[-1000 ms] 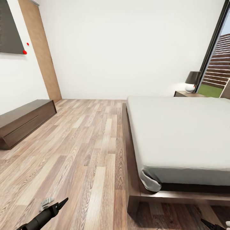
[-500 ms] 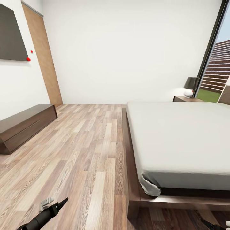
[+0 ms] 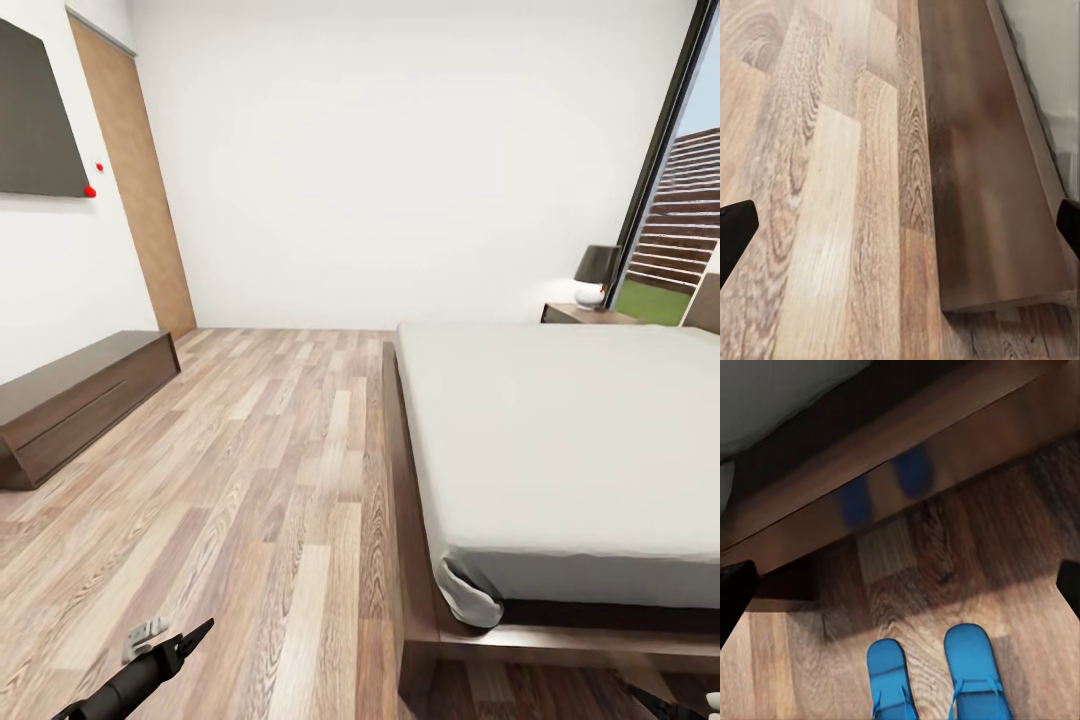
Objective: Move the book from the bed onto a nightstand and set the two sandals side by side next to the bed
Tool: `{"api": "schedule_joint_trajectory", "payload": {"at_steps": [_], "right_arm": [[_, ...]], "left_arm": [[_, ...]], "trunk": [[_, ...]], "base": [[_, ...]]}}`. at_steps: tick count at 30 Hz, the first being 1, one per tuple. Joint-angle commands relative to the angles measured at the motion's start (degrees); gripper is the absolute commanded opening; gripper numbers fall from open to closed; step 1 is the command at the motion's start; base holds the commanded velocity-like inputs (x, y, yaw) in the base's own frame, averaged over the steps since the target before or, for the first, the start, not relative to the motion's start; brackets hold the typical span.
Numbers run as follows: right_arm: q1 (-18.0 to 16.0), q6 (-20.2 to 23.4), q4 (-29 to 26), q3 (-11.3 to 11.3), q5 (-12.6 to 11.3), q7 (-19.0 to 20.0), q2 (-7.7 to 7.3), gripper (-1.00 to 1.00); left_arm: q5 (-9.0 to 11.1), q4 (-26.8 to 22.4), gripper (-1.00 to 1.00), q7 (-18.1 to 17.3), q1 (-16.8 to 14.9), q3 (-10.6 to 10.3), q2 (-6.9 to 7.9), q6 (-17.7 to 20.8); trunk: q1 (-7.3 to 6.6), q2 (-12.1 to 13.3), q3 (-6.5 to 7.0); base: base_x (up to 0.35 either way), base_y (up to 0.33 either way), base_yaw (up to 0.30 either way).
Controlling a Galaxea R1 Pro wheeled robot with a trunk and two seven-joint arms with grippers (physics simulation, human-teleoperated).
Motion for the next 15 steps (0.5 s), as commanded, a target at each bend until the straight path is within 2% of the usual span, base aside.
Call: {"api": "schedule_joint_trajectory", "payload": {"at_steps": [1, 15], "right_arm": [[-0.1, -0.1, 0.2, 0.5, -0.4, 0.3, 0.02, 1.0], [-0.1, -0.1, 0.2, 0.5, -0.4, 0.3, 0.02, 1.0]], "left_arm": [[0.2, 0.1, 1.0, -0.3, 0.0, 0.1, 0.0, 0.3], [0.2, 0.0, 1.0, -0.3, 0.0, 0.1, 0.0, 0.3]], "trunk": [[-0.24, 0.4, 0.13], [-3.31, 6.0, 2.64]], "base": [[0.0, 0.0, 0.0], [0.0, 0.0, 0.0]]}}
